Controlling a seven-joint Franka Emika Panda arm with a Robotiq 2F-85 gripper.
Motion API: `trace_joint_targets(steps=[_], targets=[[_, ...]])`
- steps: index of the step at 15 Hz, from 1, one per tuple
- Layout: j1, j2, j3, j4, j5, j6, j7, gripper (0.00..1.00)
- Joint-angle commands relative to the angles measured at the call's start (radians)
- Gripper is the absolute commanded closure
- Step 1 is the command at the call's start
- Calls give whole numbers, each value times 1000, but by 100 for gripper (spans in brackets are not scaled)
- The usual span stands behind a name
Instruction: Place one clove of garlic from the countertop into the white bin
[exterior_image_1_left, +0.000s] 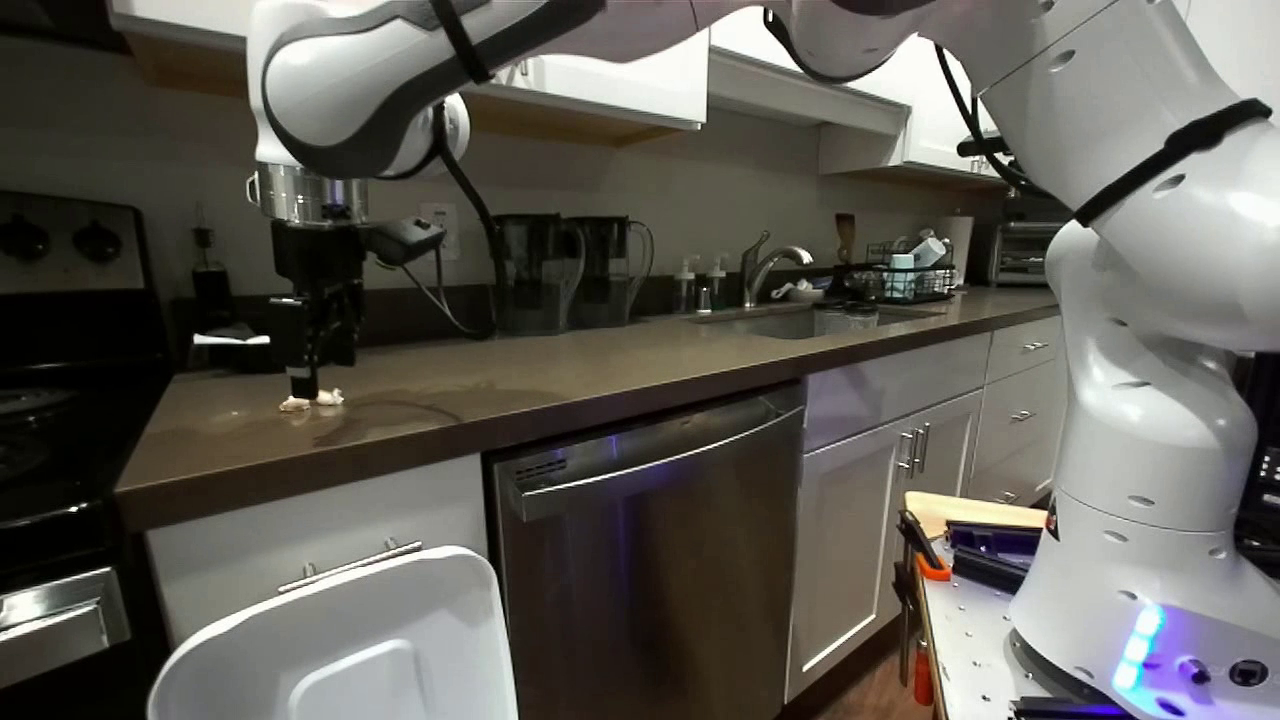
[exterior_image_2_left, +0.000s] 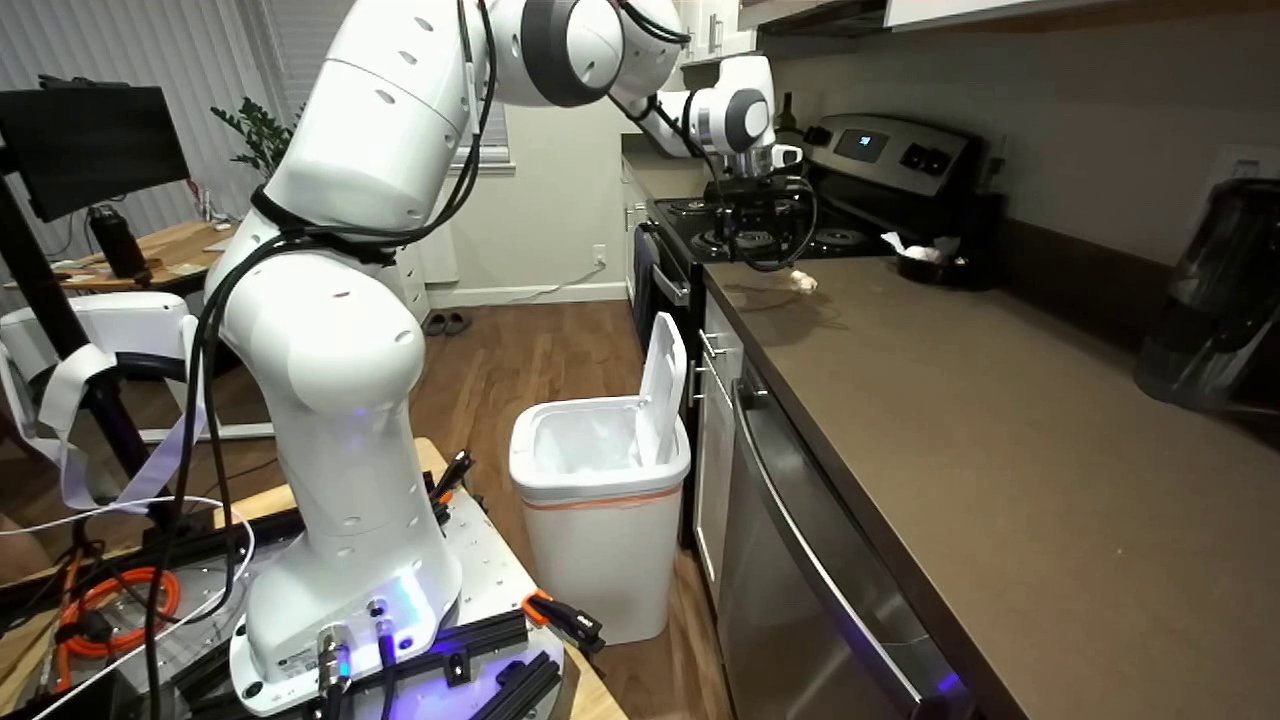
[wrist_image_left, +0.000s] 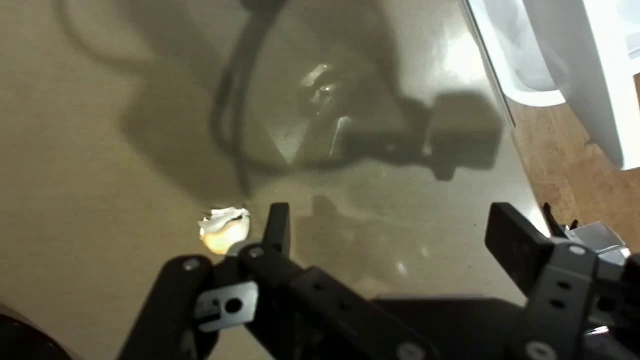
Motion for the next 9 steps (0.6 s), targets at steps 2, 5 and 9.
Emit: trace_joint_targets(steps=[2, 5, 9], targets=[[-39, 102, 15, 151, 21, -29, -21, 0], [-52, 155, 13, 227, 21, -31, -27, 0], [-65, 208, 11, 291, 25, -33, -22, 14]])
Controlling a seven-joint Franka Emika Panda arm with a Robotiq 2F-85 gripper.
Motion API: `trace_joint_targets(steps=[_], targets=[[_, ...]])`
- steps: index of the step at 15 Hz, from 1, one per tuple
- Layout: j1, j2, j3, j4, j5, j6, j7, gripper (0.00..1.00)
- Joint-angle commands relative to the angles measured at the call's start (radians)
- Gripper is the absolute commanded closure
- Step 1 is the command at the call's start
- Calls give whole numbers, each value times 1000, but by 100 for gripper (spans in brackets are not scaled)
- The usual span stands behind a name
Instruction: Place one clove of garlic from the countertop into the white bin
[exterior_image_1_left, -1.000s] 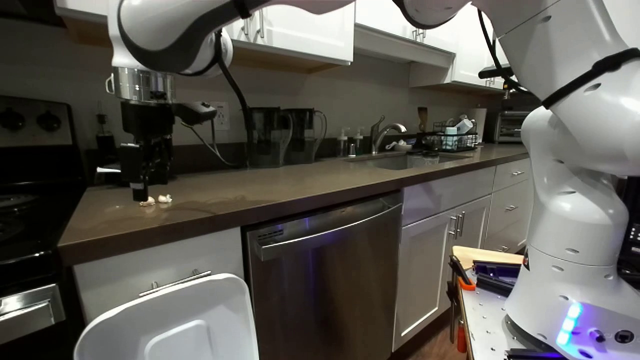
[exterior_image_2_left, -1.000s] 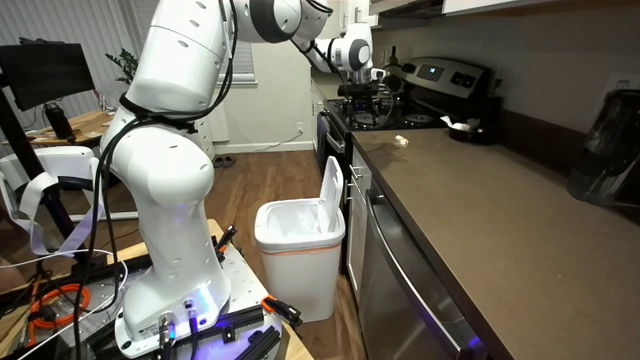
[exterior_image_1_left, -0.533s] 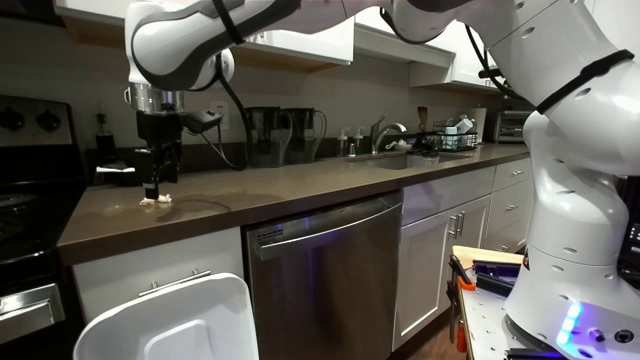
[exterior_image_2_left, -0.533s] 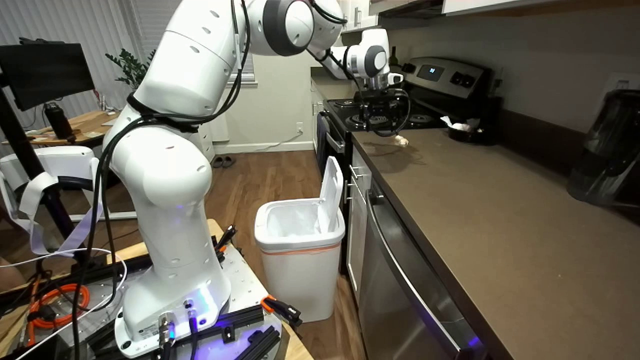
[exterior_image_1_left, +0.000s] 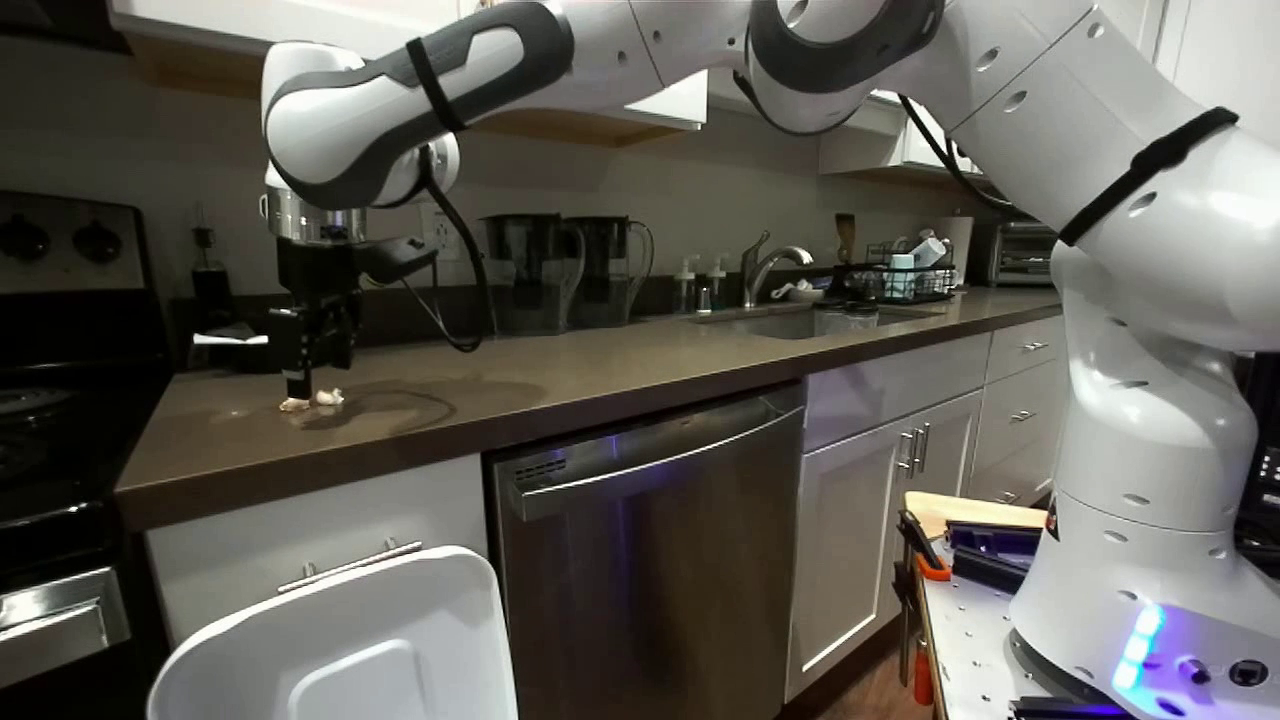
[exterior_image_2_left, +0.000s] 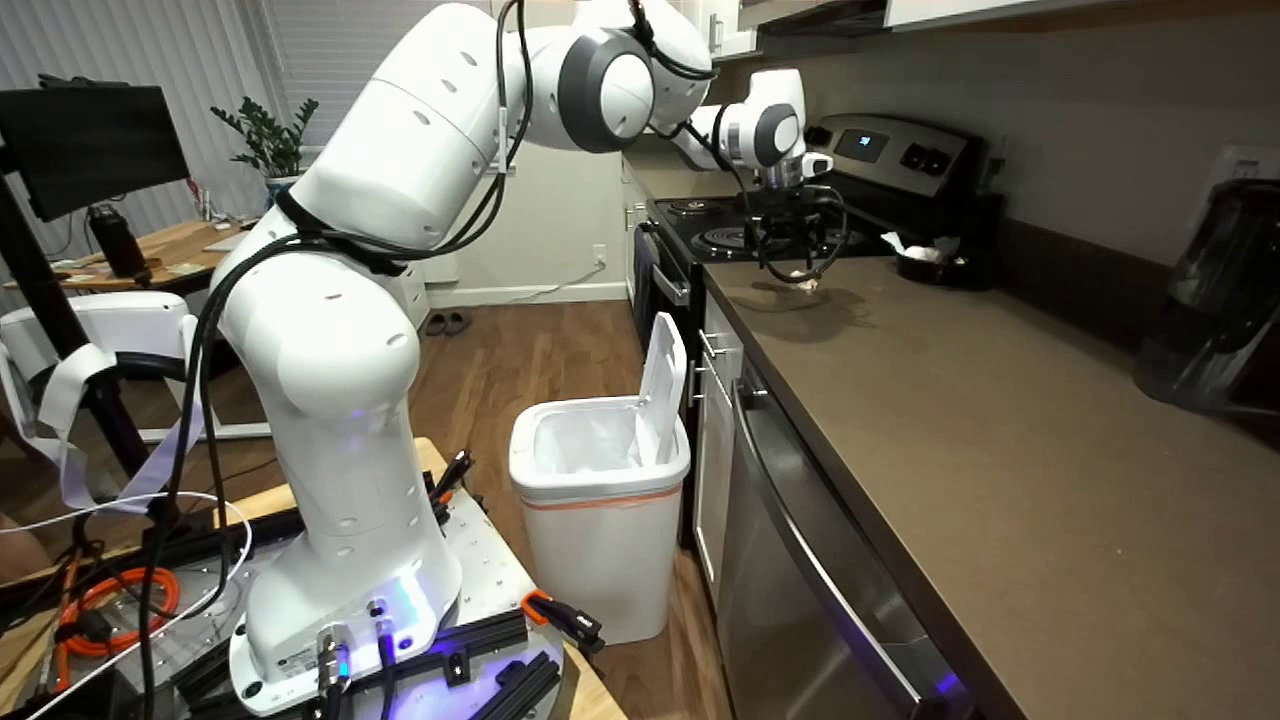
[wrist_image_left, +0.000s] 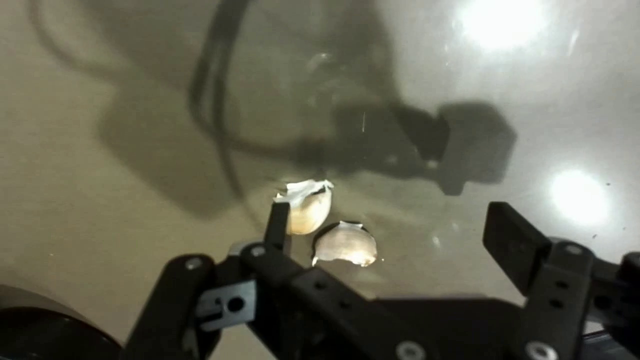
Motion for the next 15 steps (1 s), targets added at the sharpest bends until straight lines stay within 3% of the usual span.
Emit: trace_joint_targets(steps=[1, 2, 3, 4, 10, 11, 12, 15], targets=[[-17, 62, 8, 94, 21, -32, -19, 17], [-20, 72, 8, 103, 22, -33, -19, 23], [-21, 80, 6, 110, 20, -31, -19, 20], [-23, 89, 5, 116, 20, -28, -18, 28], [-28, 133, 1, 166, 17, -27, -20, 34], [-29, 137, 1, 173, 18, -26, -20, 39], [-30, 142, 1, 180, 19, -24, -19, 58], [-29, 153, -1, 201, 17, -24, -20, 73]])
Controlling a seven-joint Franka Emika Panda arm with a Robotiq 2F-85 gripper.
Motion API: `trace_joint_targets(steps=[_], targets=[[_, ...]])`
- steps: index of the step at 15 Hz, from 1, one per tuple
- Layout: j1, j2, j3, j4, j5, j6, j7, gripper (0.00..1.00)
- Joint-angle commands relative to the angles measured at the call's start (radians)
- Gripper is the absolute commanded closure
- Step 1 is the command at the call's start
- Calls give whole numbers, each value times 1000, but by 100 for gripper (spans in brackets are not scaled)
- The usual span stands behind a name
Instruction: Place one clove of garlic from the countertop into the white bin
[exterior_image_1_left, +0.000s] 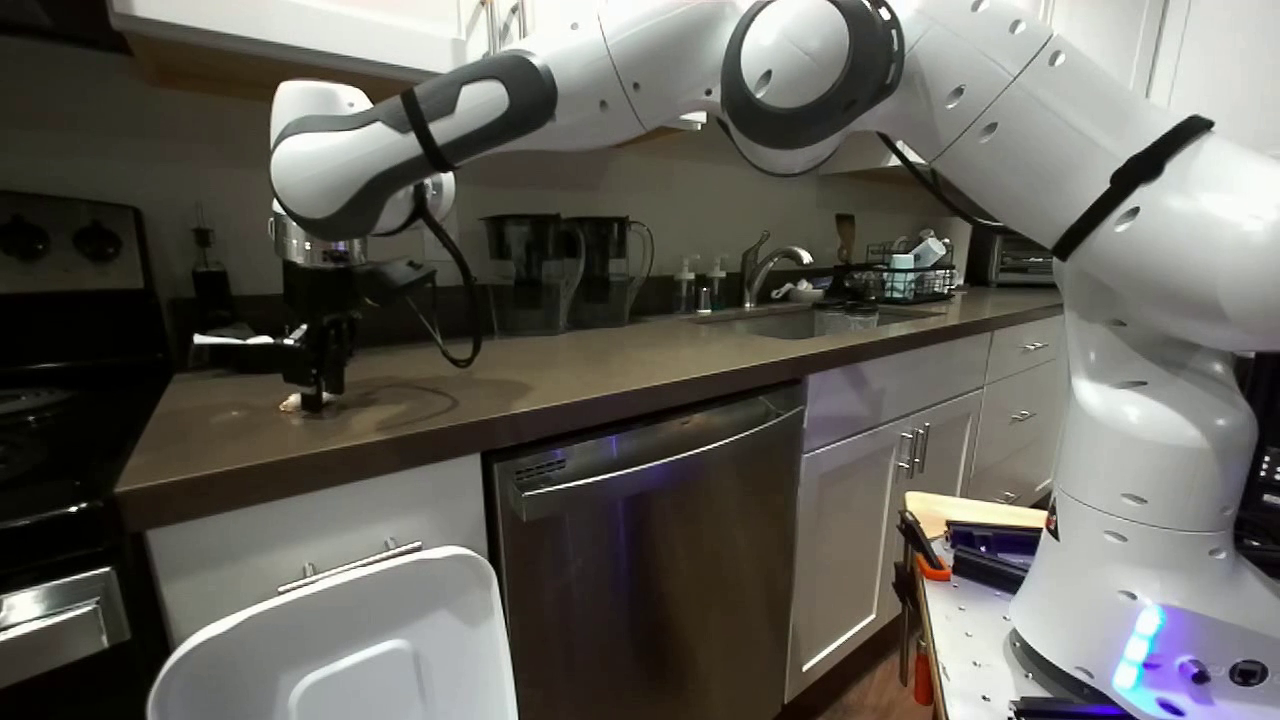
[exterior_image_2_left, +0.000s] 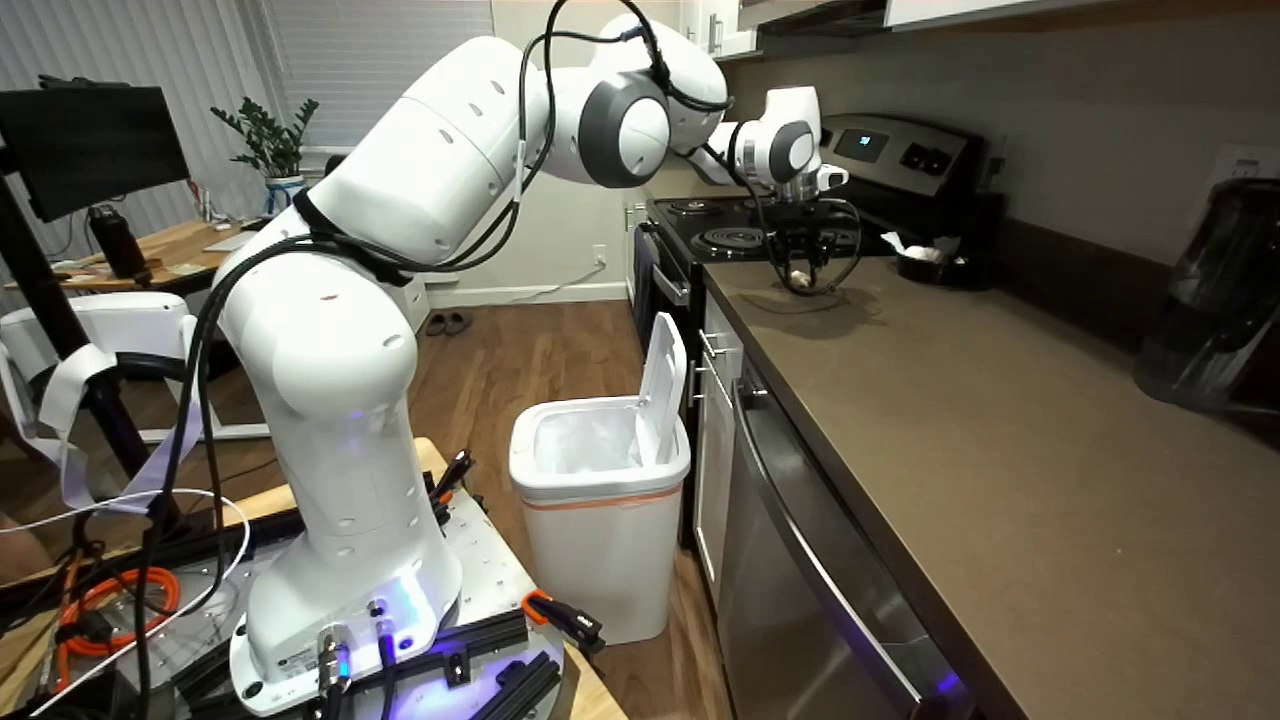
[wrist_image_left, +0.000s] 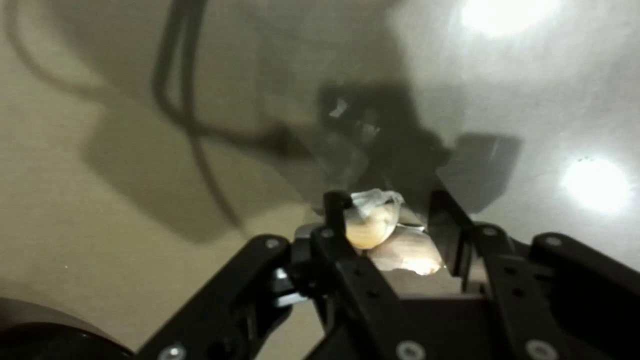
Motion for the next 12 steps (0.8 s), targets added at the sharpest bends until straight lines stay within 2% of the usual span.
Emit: trace_joint_targets(steps=[1, 3, 7, 12], targets=[[-6, 36, 1, 60, 15, -18, -21, 80], [-6, 36, -1, 62, 14, -17, -19, 92], [4, -2, -3, 48, 16, -53, 5, 90], [40, -121, 9, -13, 11, -163, 14, 90]])
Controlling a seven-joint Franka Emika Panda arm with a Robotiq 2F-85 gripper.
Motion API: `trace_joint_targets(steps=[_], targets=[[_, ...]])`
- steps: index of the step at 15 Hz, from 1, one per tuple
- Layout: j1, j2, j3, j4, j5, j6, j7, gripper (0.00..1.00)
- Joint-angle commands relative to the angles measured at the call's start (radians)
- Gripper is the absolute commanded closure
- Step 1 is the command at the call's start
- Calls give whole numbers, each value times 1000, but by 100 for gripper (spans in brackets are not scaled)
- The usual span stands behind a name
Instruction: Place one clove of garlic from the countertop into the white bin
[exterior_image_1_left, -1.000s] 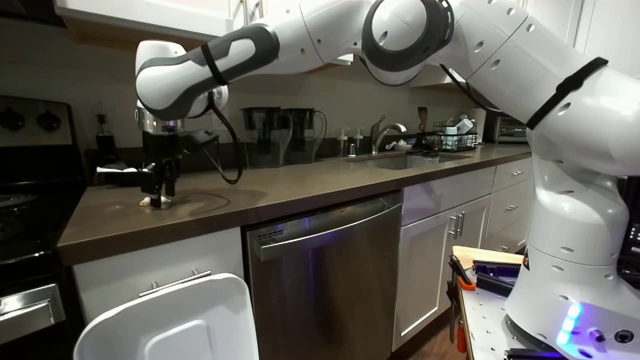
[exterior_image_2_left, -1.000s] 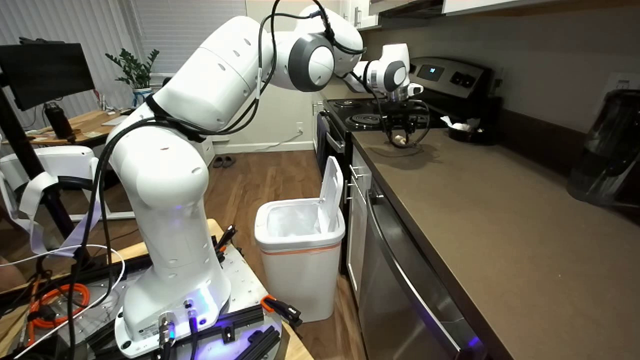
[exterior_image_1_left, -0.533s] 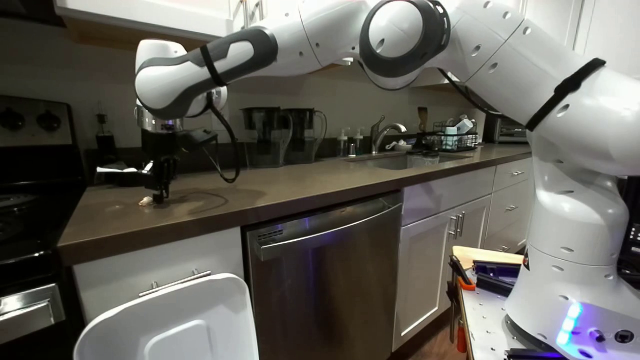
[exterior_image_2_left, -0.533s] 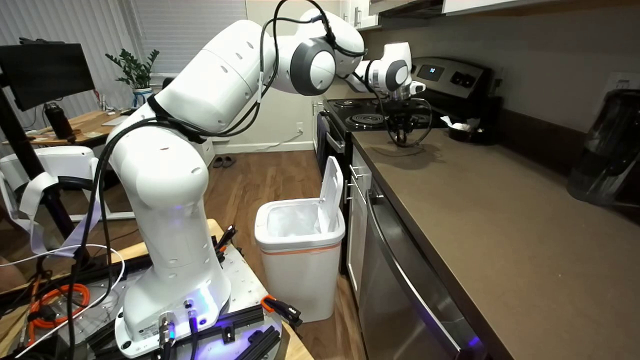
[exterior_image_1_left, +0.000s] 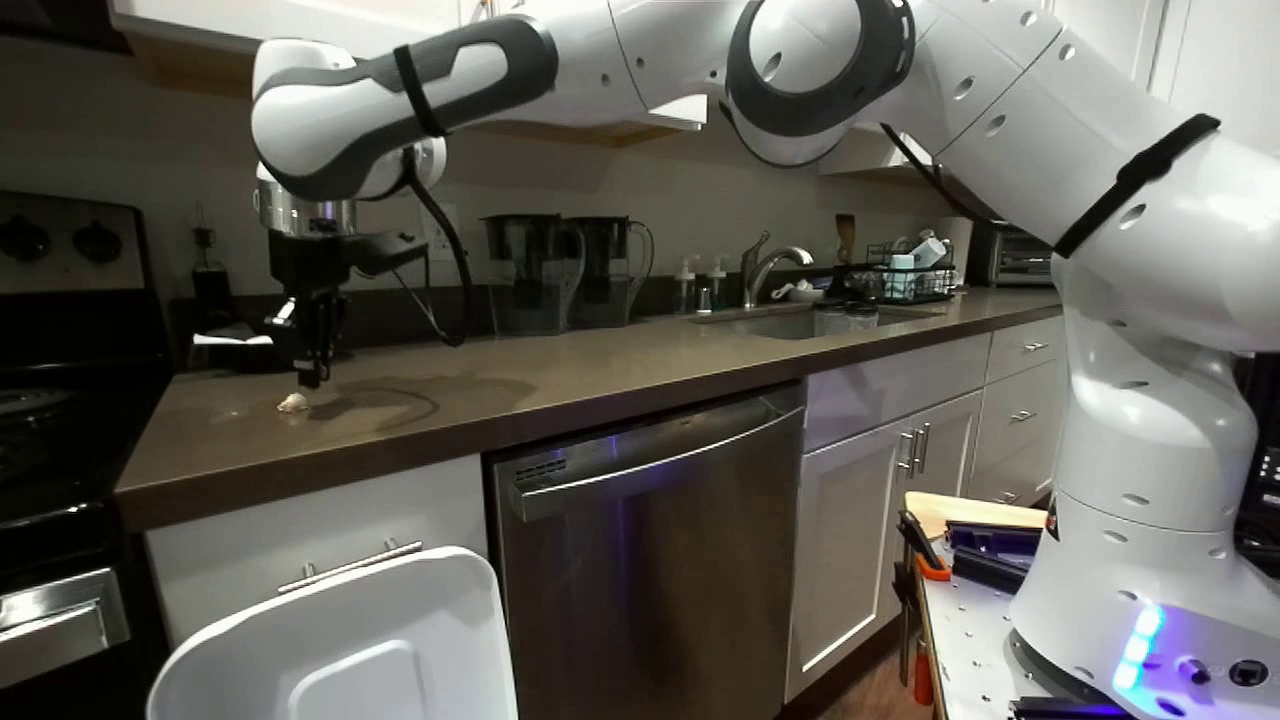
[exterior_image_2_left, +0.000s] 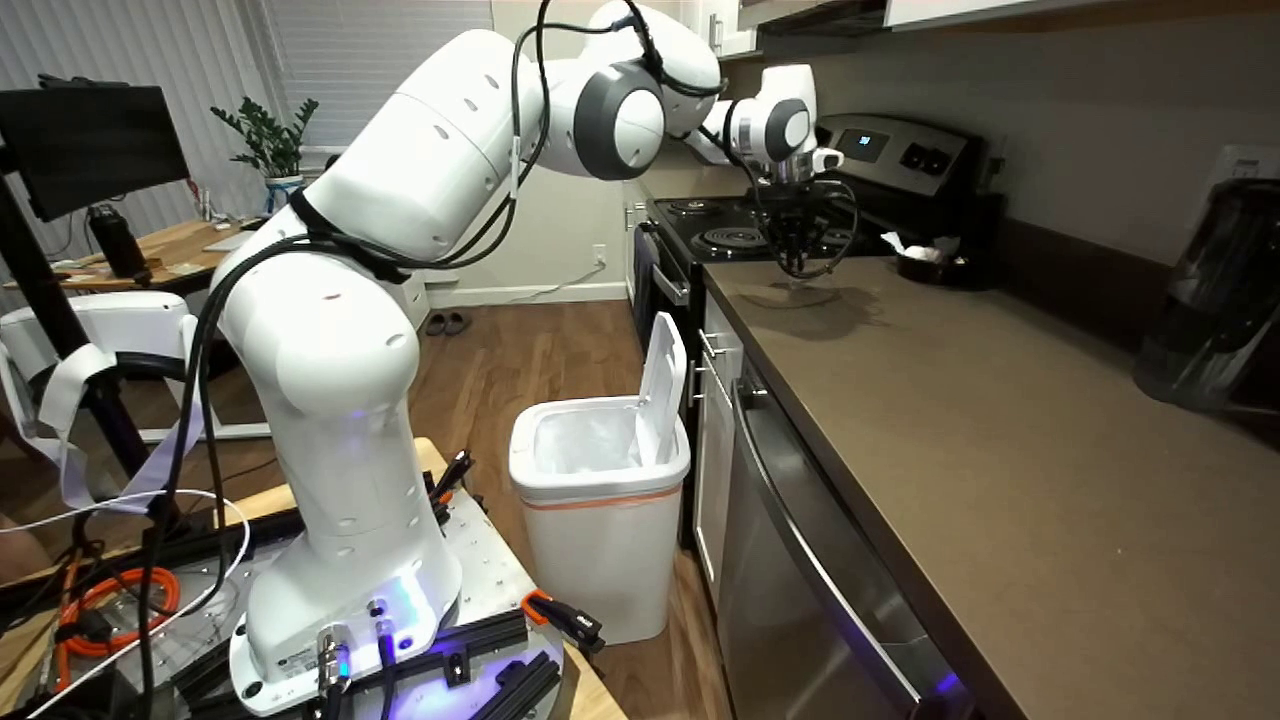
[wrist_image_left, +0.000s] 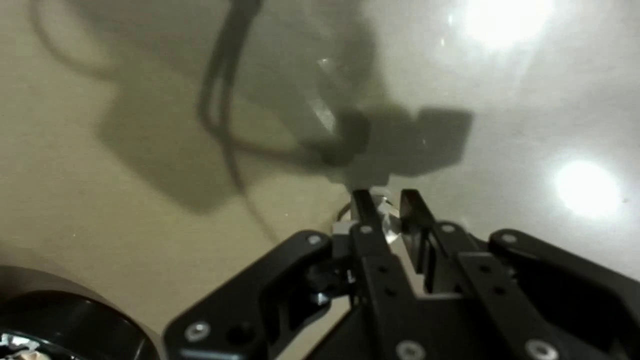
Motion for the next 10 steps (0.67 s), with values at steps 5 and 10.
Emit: trace_joint_targets(steps=[5, 10], targets=[[51, -268, 52, -172, 25, -167, 47, 90], [52, -476, 114, -405, 119, -244, 102, 90]])
